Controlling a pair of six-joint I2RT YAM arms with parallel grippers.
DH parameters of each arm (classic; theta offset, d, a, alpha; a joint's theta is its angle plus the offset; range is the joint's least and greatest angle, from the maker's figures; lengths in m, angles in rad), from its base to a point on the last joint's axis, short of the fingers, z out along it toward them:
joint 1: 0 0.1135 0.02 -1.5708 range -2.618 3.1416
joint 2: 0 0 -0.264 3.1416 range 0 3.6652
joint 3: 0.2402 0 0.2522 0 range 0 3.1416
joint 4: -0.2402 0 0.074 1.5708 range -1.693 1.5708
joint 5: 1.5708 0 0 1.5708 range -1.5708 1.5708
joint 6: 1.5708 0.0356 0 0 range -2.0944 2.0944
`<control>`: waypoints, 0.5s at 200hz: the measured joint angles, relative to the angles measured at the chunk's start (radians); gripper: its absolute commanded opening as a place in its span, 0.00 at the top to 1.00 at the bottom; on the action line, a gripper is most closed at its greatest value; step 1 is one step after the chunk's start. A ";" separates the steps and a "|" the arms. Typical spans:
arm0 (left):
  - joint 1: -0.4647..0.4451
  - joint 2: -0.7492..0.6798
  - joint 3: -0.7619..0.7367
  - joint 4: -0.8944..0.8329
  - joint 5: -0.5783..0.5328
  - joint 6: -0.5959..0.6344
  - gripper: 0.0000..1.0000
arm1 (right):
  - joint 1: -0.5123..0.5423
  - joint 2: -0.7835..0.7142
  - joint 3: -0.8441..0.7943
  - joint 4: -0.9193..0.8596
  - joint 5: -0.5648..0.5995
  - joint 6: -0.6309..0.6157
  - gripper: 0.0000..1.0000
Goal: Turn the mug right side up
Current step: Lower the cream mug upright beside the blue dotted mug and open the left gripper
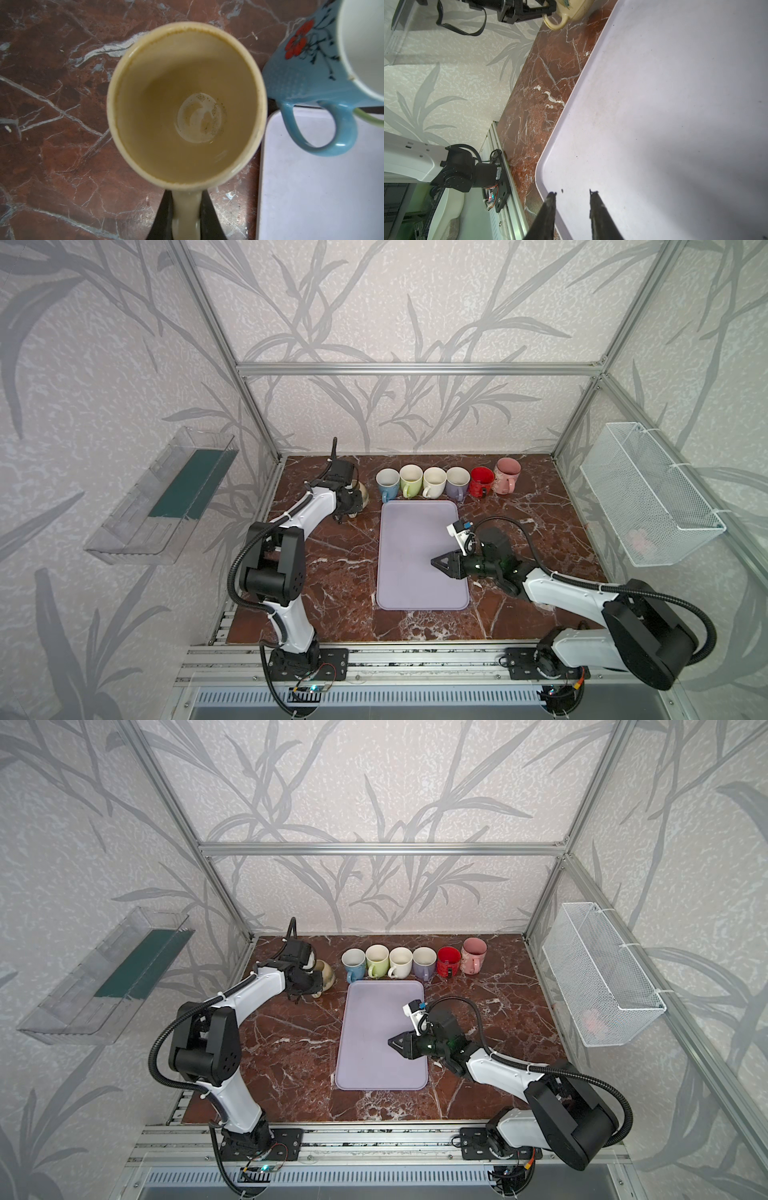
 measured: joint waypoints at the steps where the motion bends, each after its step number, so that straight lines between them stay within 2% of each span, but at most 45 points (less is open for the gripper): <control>1: 0.000 0.002 0.000 0.000 -0.001 0.002 1.00 | 0.000 0.000 0.000 0.000 0.000 0.000 0.70; 100: -0.001 0.077 0.065 0.025 -0.042 0.076 1.00 | 0.000 0.000 -0.002 0.007 0.000 0.000 0.71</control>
